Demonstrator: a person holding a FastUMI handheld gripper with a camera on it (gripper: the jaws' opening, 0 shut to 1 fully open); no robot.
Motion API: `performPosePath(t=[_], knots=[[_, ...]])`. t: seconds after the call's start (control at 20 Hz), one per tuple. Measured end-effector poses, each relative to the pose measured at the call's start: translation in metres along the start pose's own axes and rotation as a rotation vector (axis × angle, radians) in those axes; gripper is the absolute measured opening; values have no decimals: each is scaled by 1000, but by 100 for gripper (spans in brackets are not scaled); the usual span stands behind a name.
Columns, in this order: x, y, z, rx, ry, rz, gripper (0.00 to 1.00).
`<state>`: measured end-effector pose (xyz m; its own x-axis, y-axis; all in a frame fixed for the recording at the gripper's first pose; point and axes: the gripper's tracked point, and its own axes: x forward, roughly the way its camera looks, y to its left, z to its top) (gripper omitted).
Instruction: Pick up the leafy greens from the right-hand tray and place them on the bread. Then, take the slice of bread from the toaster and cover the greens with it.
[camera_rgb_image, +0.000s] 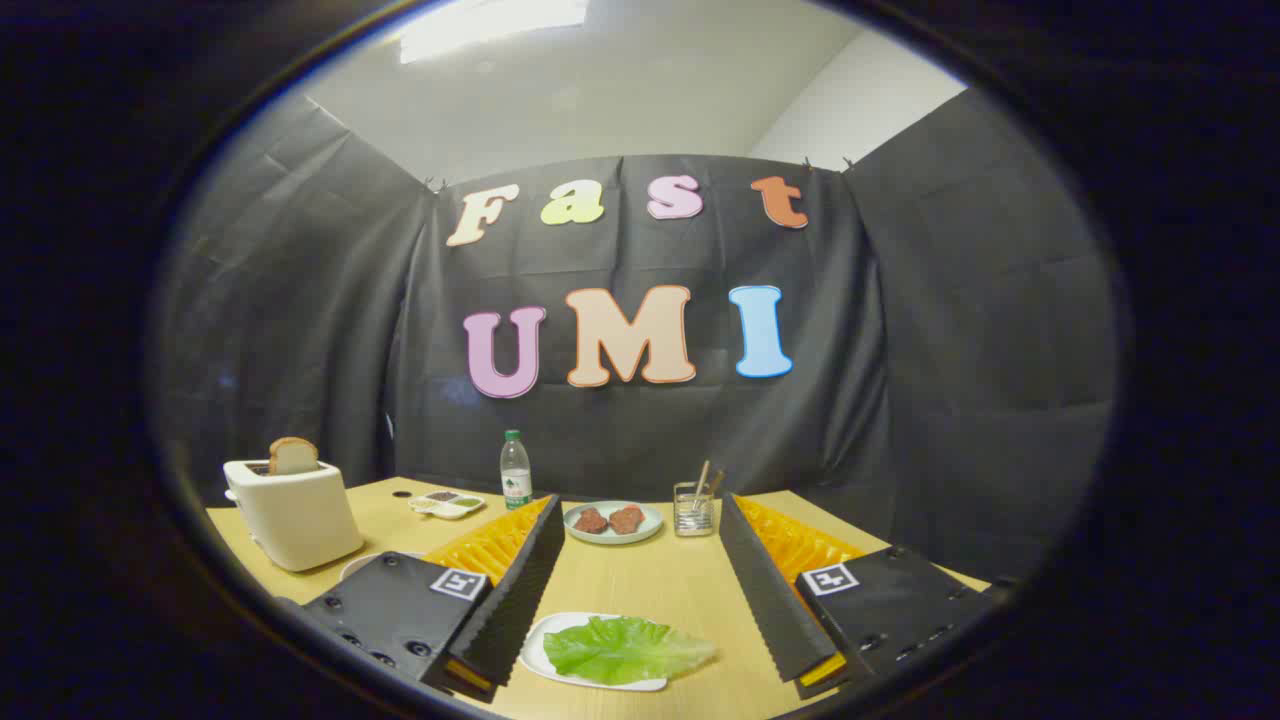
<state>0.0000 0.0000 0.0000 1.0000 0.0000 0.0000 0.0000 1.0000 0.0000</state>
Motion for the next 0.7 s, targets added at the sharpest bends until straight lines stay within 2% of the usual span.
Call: performPosePath(t=[0.7], knots=[[1,-5,6,15,0,-21,98]])
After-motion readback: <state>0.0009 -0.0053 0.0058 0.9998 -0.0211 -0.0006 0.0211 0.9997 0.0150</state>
